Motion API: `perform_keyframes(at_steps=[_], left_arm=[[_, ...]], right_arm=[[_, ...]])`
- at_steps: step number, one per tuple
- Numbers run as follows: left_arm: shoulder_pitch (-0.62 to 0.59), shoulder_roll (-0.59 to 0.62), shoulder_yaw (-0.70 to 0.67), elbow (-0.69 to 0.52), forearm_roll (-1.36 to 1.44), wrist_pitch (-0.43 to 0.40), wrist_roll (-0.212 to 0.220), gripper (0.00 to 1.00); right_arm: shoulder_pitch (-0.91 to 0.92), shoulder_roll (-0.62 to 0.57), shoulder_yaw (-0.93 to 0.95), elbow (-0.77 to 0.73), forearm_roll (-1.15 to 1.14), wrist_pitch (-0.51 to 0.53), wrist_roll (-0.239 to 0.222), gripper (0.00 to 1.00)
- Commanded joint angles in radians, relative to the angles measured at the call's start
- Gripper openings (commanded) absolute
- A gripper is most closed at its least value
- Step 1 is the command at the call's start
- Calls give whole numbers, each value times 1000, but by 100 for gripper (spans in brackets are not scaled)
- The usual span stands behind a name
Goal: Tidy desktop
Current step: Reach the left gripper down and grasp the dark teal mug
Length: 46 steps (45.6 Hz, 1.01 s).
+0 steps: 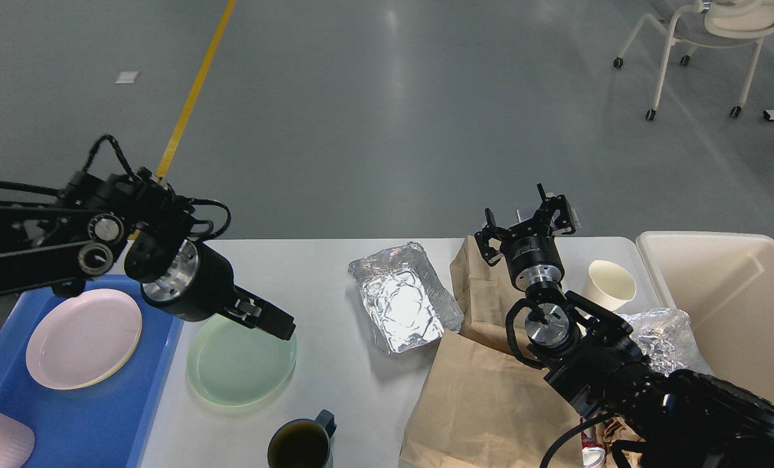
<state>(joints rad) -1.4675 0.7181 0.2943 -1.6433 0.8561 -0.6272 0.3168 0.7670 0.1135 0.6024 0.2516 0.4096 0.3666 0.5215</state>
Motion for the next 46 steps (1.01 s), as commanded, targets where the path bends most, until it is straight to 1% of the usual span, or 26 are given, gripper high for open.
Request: perform_keyframes(at_steps=[1,9,11,14,16,19,25,34,37,41,43,44,46], left_arm=[[84,-72,3,0,11,27,51,86],[190,-120,3,7,95,57,67,83],[211,-134,2,7,118,61,79,83],[239,-154,2,8,136,61,110,80],[249,-161,2,8,138,61,125,79],[265,-174,3,11,144,61,134,77],[282,-203,3,26,156,61,151,73],[329,-229,0,53,205,55,160,66],[337,-233,0,59,228,49,168,63],[342,-244,-1,66,241,50,189,59],[348,-246,-1,71,242,50,194,53],[351,-246,-1,72,242,50,194,47],[352,-247,-3,72,247,50,194,28]], right_arm=[[0,0,0,0,0,0,0,100],[0,0,0,0,0,0,0,100],[0,0,-1,0,0,0,0,100],[0,0,-1,0,0,0,0,100],[0,0,-1,0,0,0,0,100],[0,0,-1,0,0,0,0,100],[0,0,0,0,0,0,0,100],[0,0,-1,0,0,0,0,100],[0,0,0,0,0,0,0,100],[0,0,-1,0,0,0,0,100],[2,0,-1,0,0,0,0,100],[0,0,-1,0,0,0,0,100],[0,0,0,0,0,0,0,100]])
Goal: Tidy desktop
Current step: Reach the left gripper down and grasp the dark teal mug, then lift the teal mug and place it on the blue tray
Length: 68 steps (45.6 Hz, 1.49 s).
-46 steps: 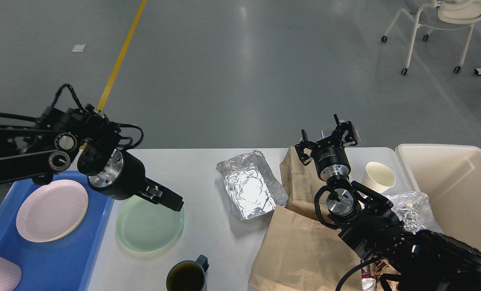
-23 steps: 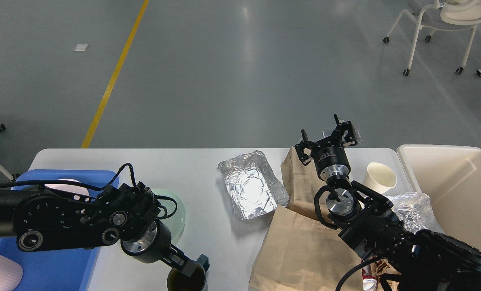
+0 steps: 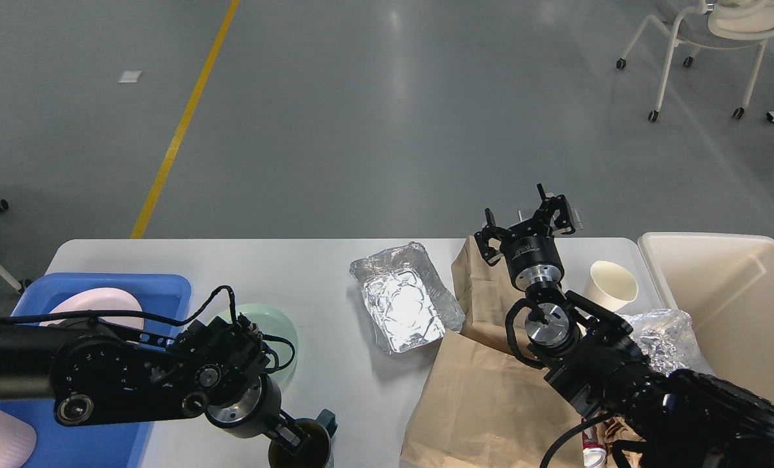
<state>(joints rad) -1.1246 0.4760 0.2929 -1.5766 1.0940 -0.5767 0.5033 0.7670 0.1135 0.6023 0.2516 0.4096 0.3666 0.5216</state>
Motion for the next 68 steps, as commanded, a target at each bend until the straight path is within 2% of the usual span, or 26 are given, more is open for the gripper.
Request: perform_keyframes(at_steps=[1,3,9,16,21,26,31,40,47,51,54,58,64,65,68], left_arm=[[11,-5,-1,6,12,0,8,18],[14,-5,-1,7,18,0,9,9],[22,-5,-1,7,24,-5,14,0],[20,-2,-12,7,24,-17,21,0],[16,4,-78,-3,12,-46,30,0],[14,19,-184,-17,-2,-117,52,0],[-1,62,-305,-28,-55,-221,83,0],[-124,186,-436,-33,-166,-383,101,0],[-239,334,-420,-33,-291,-383,90,0],[-329,417,-367,-25,-367,-383,72,0],[-427,458,-264,-22,-420,-383,29,0],[-595,483,-51,-20,-445,-383,-67,0],[-839,474,351,-17,-434,-382,-281,0],[-904,461,493,-17,-422,-335,-354,0],[-978,415,691,-20,-385,-252,-472,0]], right_arm=[[0,0,1,0,0,0,0,100],[0,0,1,0,0,0,0,100],[0,0,1,0,0,0,0,100],[0,0,1,0,0,0,0,100],[0,0,1,0,0,0,0,100],[0,0,-1,0,0,0,0,100],[0,0,-1,0,0,0,0,100],[0,0,-1,0,0,0,0,100],[0,0,1,0,0,0,0,100],[0,0,-1,0,0,0,0,100],[0,0,-1,0,0,0,0,100],[0,0,-1,0,0,0,0,100],[0,0,-1,0,0,0,0,100],[0,0,-1,0,0,0,0,100],[0,0,1,0,0,0,0,100]])
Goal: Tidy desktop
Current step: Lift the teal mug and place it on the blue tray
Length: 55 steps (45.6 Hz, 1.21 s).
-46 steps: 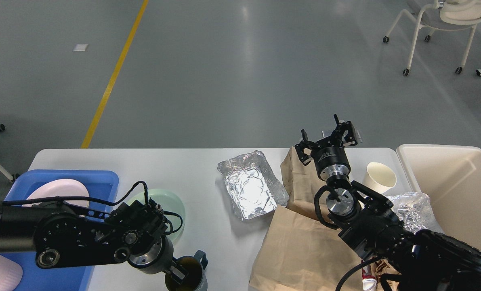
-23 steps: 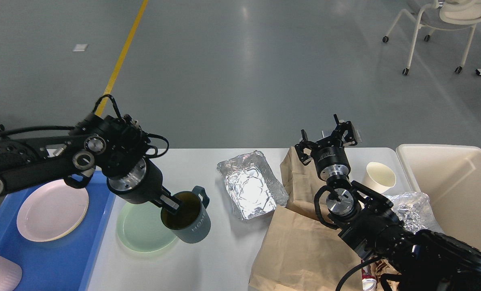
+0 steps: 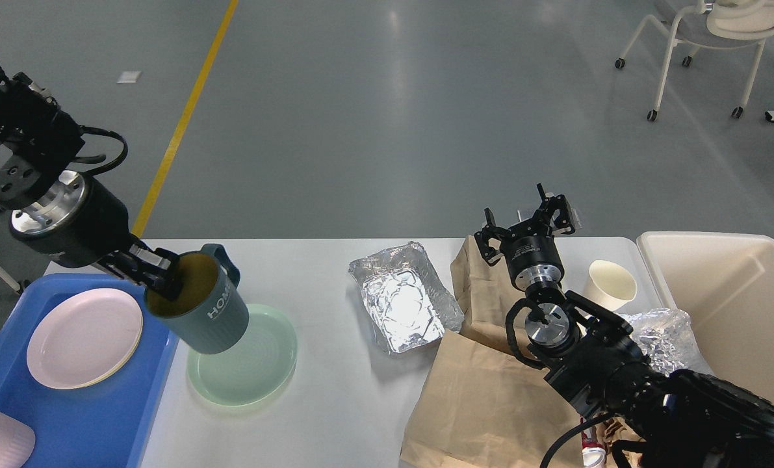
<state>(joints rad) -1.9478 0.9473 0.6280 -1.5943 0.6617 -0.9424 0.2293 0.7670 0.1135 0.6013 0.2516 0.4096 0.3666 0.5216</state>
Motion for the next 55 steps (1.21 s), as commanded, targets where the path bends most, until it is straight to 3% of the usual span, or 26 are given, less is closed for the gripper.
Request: perform_keyframes(at_steps=[1,4,7,10,12,21,34,50,55], left_arm=[[-167,-76,416,-6,58,144,-234,0],[-174,-117,568,-9,91,247,-333,0],[-174,-137,692,-12,118,347,-405,0],[-166,-142,778,-10,144,421,-456,0],[-154,-140,821,-10,167,456,-467,0],[16,-62,866,-1,320,634,-469,0],[225,-55,834,111,342,798,-443,0],[455,-55,661,260,334,811,-441,0],[486,-50,625,264,334,811,-427,6]], right_arm=[[0,0,0,0,0,0,0,100],[0,0,2,0,0,0,0,100],[0,0,0,0,0,0,0,100],[0,0,0,0,0,0,0,100],[0,0,0,0,0,0,0,100],[0,0,0,0,0,0,0,100],[0,0,0,0,0,0,0,100],[0,0,0,0,0,0,0,100],[0,0,0,0,0,0,0,100]])
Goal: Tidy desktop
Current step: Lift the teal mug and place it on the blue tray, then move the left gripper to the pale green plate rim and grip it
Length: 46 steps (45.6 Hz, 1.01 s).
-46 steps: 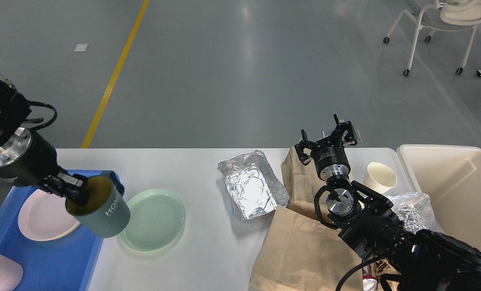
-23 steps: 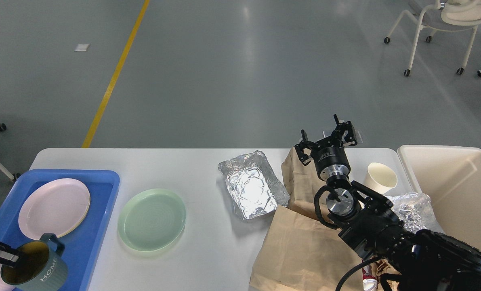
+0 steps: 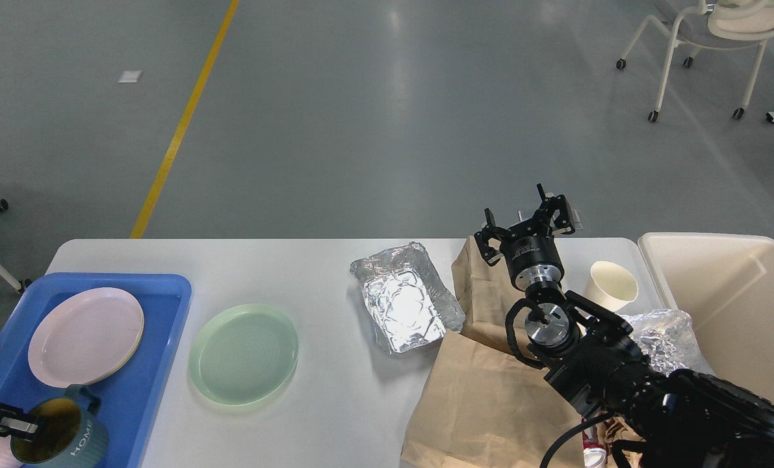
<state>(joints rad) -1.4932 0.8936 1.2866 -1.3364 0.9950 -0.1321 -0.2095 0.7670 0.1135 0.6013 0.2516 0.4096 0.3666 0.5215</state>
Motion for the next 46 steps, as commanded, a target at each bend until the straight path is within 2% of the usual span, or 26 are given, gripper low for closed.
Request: perform_keyframes(at_steps=[1,15,18,22,27,32,35,38,41,46], left_arm=[[33,4,-33,6,1,0,13,8],[28,34,-39,5,1,-4,-5,44],[16,59,-50,2,1,-9,-11,66],[-18,109,-73,-7,1,-29,-37,78],[-160,168,-73,-3,5,-144,-82,87],[-392,202,-85,0,-1,-357,-91,88],[-507,217,-140,6,-15,-486,-71,88],[-526,219,-222,3,-42,-556,-54,88],[-495,215,-303,-6,-76,-560,4,88],[-386,179,-432,-9,-148,-521,142,88]], right_arm=[[0,0,0,0,0,0,0,100],[0,0,0,0,0,0,0,100],[0,0,0,0,0,0,0,100],[0,0,0,0,0,0,0,100],[0,0,0,0,0,0,0,100],[0,0,0,0,0,0,0,100],[0,0,0,0,0,0,0,100],[0,0,0,0,0,0,0,100],[0,0,0,0,0,0,0,100],[0,0,0,0,0,0,0,100]])
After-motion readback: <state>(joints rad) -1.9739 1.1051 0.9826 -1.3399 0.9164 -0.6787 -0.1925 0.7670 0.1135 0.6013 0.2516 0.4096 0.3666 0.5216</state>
